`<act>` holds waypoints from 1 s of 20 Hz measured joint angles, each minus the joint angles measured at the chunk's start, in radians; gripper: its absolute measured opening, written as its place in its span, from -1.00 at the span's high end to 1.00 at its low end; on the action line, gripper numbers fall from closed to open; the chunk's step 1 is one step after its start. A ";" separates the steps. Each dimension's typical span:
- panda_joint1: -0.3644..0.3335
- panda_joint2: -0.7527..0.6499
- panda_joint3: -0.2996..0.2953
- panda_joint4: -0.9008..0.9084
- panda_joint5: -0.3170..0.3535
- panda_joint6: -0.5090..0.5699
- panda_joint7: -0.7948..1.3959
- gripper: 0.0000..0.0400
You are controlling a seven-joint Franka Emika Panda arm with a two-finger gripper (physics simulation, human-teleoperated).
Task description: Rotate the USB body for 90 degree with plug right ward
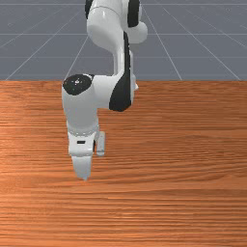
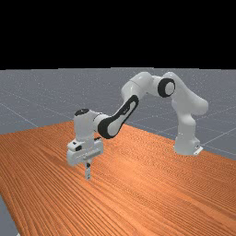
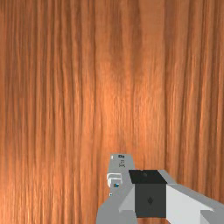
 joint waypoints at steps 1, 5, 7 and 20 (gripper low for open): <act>0.000 0.001 0.000 -0.008 0.001 0.013 0.000 1.00; -0.009 0.009 0.010 -0.014 0.012 0.033 -0.012 1.00; -0.013 0.008 0.022 -0.019 0.026 0.030 -0.015 1.00; 0.000 -0.133 0.016 -0.055 -0.001 -0.032 -0.061 1.00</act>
